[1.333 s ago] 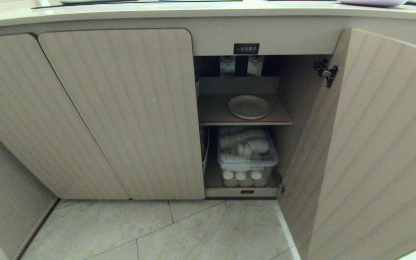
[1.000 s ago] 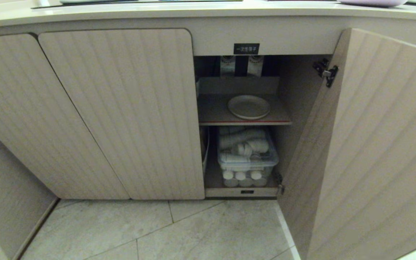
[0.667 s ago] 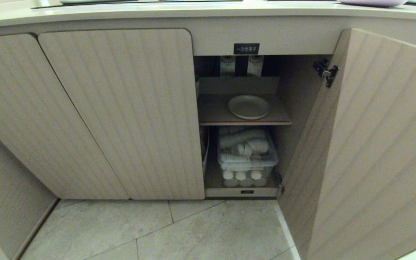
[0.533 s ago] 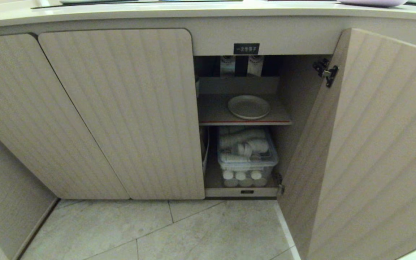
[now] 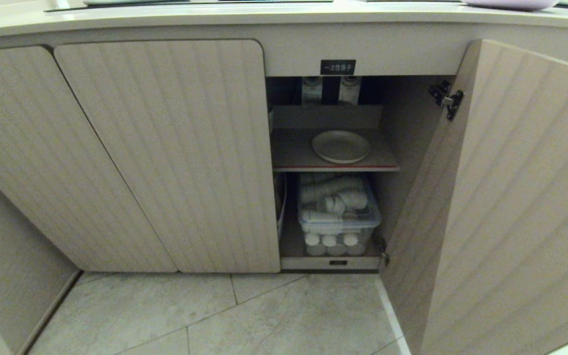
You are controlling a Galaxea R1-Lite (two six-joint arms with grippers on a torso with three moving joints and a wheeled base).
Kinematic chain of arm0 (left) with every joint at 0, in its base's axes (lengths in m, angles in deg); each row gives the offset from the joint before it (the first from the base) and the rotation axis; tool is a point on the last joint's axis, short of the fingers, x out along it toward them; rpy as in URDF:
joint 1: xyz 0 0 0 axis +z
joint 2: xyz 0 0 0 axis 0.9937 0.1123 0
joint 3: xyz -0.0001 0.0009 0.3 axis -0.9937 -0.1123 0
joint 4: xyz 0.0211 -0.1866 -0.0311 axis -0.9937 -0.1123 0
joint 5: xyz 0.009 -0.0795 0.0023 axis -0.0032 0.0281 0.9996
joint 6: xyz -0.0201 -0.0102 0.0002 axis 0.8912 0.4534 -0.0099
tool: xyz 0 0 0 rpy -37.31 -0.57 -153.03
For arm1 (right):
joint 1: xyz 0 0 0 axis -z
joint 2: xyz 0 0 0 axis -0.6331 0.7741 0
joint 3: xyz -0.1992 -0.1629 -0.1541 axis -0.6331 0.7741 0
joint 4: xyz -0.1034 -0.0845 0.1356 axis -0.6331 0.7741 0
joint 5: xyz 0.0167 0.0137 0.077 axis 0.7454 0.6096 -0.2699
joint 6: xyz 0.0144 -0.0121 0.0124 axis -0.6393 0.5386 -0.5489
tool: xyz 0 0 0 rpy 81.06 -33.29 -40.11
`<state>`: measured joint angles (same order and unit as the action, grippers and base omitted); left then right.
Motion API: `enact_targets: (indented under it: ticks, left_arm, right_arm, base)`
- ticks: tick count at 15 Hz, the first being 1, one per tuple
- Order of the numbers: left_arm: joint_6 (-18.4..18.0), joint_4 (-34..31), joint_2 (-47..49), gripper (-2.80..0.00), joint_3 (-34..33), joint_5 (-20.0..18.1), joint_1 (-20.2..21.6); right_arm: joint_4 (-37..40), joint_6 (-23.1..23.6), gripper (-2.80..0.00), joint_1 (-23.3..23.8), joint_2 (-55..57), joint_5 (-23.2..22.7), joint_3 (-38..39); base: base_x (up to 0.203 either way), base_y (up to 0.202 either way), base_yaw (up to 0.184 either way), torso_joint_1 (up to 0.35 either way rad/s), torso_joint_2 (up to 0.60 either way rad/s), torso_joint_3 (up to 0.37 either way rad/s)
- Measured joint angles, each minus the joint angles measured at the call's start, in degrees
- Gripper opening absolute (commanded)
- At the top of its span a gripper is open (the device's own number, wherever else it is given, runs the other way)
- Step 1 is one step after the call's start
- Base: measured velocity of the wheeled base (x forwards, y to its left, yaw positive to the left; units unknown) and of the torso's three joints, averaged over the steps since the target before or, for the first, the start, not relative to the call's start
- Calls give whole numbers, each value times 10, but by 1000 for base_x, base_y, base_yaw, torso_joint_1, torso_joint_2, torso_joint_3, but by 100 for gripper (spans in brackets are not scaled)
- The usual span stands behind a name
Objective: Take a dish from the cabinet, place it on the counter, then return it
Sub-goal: Take the plate from the cabinet
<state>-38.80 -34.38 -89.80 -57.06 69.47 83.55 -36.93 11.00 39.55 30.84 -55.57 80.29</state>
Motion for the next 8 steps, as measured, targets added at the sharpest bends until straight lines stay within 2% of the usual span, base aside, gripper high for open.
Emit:
enact_targets:
  ticks: [2,8]
  left_arm:
    - [0,0,0,-280,0,0,0]
    - [0,0,0,-280,0,0,0]
  right_arm:
    - [0,0,-280,-1,0,0,0]
    - [0,0,-280,0,0,0,0]
  base:
    - [-2,46,-4,1,-1,6]
    - [0,191,0,4,2,2]
